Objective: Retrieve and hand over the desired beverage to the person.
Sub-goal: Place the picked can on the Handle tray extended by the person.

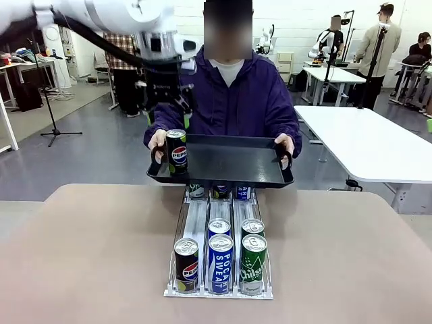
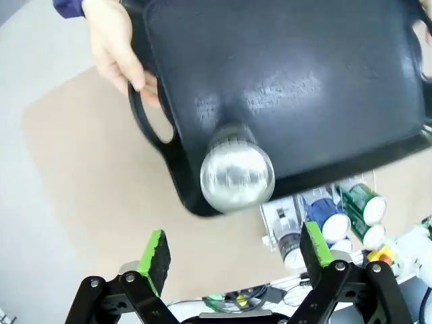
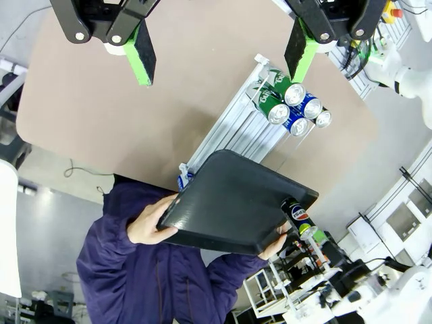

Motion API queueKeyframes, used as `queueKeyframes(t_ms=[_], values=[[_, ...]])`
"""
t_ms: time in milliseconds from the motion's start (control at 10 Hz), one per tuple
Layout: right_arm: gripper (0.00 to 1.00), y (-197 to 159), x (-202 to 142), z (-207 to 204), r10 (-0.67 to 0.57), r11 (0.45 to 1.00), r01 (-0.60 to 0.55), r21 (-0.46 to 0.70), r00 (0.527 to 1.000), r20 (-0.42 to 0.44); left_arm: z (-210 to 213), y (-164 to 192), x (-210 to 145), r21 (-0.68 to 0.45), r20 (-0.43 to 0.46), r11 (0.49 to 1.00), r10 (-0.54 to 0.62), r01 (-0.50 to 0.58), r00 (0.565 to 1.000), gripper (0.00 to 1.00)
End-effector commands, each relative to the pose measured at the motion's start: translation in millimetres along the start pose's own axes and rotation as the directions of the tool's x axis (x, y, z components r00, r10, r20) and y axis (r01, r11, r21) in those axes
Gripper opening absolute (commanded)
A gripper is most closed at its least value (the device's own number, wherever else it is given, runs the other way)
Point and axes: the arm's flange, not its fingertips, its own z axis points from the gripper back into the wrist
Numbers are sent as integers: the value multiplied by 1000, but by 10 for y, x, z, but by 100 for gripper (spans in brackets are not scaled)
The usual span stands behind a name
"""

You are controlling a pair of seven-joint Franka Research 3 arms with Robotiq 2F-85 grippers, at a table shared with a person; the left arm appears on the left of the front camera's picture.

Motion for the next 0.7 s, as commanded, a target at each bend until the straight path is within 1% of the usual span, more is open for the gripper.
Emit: queueKeyframes(t_ms=[0, 100, 300, 500, 600], values=[[100, -13, 11, -17, 4, 1000, -4, 26, 1000, 6, 390, 91, -600, 32, 64, 993, -111, 109, 992, 100], [100, -13, 11, -17, 4, 1000, -4, 26, 1000, 6, 523, 133, -908, 18, 72, 987, -159, 159, 985, 100], [100, -13, 11, -17, 4, 1000, -4, 26, 1000, 6, 712, 235, -1419, 14, 109, 976, -218, 218, 970, 100], [100, -13, 11, -17, 4, 1000, -4, 26, 1000, 6, 788, 319, -1657, 19, 152, 975, -223, 222, 963, 100], [100, -13, 11, -17, 4, 1000, -4, 26, 1000, 6, 796, 353, -1708, 14, 160, 977, -214, 215, 964, 100]])
